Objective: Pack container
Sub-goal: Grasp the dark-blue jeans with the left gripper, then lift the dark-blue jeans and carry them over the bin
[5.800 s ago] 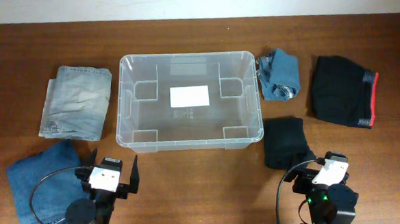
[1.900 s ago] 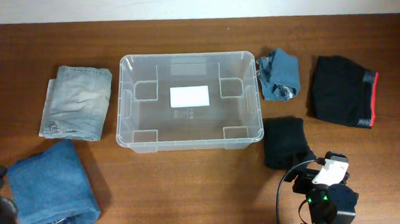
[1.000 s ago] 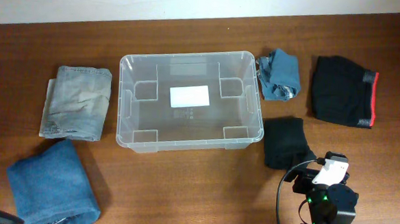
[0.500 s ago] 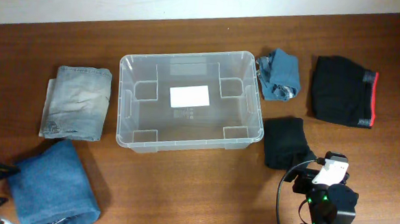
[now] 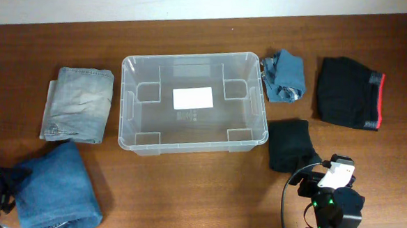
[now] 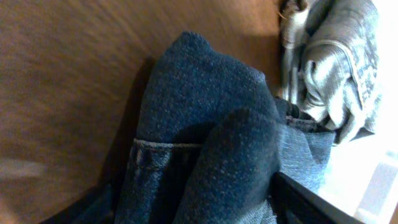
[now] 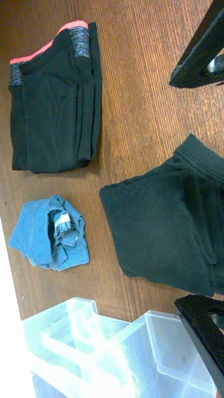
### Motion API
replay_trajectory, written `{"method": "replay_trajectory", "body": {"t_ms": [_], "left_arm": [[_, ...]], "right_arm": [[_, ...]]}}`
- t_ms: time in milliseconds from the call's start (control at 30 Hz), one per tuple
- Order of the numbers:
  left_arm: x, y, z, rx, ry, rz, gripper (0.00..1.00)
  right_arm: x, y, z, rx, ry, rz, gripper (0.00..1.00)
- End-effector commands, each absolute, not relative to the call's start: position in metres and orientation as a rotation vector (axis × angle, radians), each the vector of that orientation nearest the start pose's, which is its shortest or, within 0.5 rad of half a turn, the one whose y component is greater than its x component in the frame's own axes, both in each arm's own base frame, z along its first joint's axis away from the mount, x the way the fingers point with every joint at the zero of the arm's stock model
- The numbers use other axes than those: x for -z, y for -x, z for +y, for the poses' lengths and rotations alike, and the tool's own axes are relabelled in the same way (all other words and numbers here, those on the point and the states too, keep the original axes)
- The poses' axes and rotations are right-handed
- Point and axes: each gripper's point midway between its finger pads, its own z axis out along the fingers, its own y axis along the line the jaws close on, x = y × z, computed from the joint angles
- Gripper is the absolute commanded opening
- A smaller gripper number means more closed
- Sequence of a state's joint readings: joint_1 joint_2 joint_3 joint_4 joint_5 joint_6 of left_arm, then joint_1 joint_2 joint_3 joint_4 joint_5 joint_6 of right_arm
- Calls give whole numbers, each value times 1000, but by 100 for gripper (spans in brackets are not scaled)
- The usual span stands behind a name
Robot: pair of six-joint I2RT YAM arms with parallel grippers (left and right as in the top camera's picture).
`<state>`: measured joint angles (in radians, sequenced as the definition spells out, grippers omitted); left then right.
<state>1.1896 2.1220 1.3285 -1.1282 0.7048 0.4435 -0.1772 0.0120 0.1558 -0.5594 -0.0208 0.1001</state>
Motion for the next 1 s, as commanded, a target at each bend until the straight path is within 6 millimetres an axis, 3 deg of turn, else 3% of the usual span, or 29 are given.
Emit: {"method": "replay_trajectory", "body": {"t_ms": [0,100,267,400,600,633,667,733,800,833,867,967], "left_arm": [[25,-201,213,1107,1107,2539,68],[25,-201,212,1106,1076,2545,54],[17,-210,212,1143,1073,2474,14],[-21,-237,219,1271,1076,2269,0],[-117,-260,232,1279,896,2185,0],[-146,-267,233,1252,849,2153,0],[-161,-270,234,1237,823,2131,0],[-226,-286,228,1180,707,2015,0],[-282,-296,212,1134,592,1923,0],[-316,-301,193,1117,498,1872,0],[-329,-301,185,1110,460,1856,0],[-389,-304,129,1117,227,1763,0]], "right_arm": [[-110,-212,-35,33,-258,1971,98],[-110,-212,-35,33,-258,1971,98],[-110,-212,-35,33,-257,1972,98],[-110,-212,-35,33,-257,1971,98],[-110,-212,-35,32,-258,1972,98],[-110,-212,-35,32,-258,1972,98],[-110,-212,-35,33,-257,1971,98],[-110,-212,-35,33,-257,1972,98],[-110,-212,-35,33,-257,1971,98],[-110,-212,-35,33,-257,1972,98],[-110,-212,-35,33,-257,1971,98],[-110,-212,-35,33,-257,1972,98]]}}
